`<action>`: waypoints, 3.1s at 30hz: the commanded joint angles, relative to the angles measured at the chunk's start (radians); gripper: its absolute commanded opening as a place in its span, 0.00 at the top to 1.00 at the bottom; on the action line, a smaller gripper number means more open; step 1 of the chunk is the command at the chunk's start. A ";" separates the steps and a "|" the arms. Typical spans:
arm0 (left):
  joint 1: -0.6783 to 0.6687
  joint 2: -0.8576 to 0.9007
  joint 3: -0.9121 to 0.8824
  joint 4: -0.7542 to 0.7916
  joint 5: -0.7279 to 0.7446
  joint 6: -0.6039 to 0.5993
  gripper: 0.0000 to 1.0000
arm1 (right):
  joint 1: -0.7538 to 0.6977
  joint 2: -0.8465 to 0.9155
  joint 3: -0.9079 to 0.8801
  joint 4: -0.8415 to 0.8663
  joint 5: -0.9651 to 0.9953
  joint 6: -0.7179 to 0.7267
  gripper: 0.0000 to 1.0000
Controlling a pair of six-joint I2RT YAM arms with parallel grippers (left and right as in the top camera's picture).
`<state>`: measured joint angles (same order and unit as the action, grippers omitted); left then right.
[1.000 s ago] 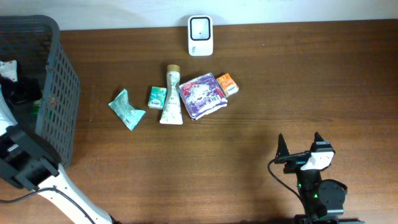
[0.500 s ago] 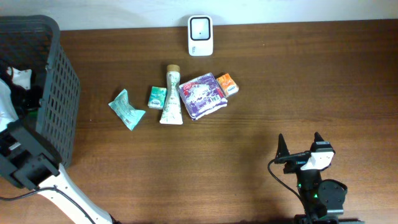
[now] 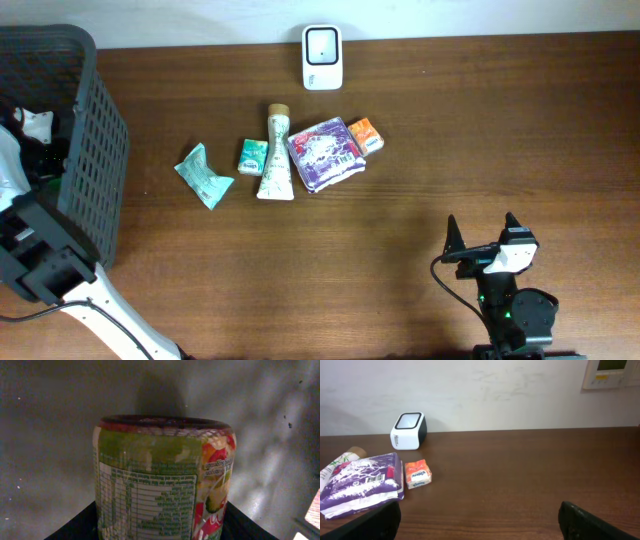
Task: Scan the item barcode
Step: 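Grasp the green-lidded jar with the left gripper and lift it out, then carry the jar and set it upright right of the purple pack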
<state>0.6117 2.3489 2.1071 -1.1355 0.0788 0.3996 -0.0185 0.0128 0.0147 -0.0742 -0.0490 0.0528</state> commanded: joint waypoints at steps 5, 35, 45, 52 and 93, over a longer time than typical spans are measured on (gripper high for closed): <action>-0.002 -0.016 0.083 -0.026 0.015 -0.120 0.60 | 0.005 -0.006 -0.009 -0.001 0.005 0.008 0.01; -0.010 -0.561 0.187 0.099 0.843 -0.438 0.77 | 0.005 -0.006 -0.009 -0.001 0.005 0.008 0.01; -0.211 -0.565 0.186 -0.015 0.898 -0.463 0.75 | 0.005 -0.006 -0.009 -0.001 0.005 0.008 0.01; -0.502 -0.563 0.183 -0.169 0.398 -0.463 0.74 | 0.005 -0.005 -0.009 -0.001 0.005 0.008 0.01; -1.319 0.039 0.182 -0.230 0.077 -0.463 0.63 | 0.005 -0.006 -0.009 -0.001 0.005 0.008 0.01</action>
<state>-0.6872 2.3505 2.2776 -1.3891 0.1631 -0.0616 -0.0185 0.0128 0.0147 -0.0742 -0.0490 0.0532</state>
